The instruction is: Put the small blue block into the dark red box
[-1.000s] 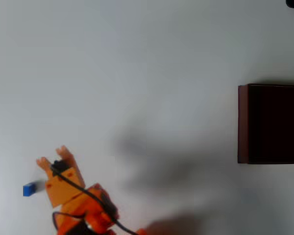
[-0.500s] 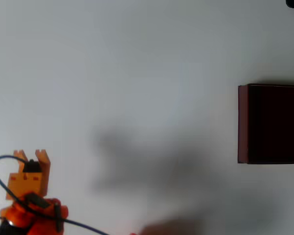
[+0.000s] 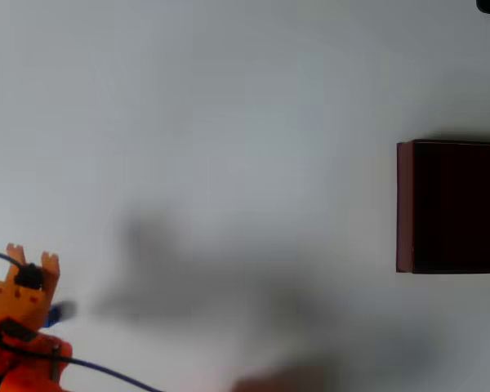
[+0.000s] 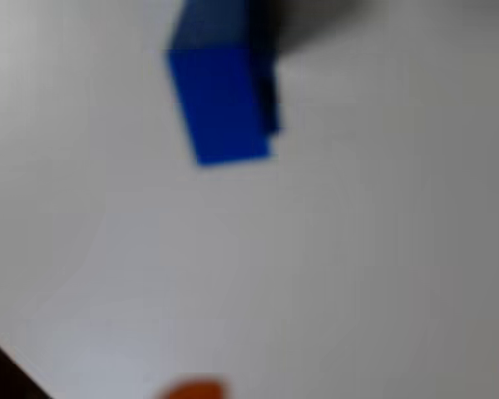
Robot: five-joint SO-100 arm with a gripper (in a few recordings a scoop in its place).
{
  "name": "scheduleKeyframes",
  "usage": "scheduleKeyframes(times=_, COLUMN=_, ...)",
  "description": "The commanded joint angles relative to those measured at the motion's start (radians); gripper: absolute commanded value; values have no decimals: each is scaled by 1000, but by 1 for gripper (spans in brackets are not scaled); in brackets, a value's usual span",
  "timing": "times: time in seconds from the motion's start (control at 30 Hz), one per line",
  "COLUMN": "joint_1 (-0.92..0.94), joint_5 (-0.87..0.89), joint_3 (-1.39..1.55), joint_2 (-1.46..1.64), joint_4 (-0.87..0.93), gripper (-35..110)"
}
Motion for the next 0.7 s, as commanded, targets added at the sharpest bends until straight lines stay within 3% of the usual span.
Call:
scheduleKeyframes(times=0.0, joint_1=-28, joint_5=51, joint_3=8, joint_2=-21, joint_4=-57, gripper=18)
scheduleKeyframes(times=0.67, joint_1=34, joint_5=-91, joint_3=-71, joint_2=-238, joint_4=-146, gripper=19)
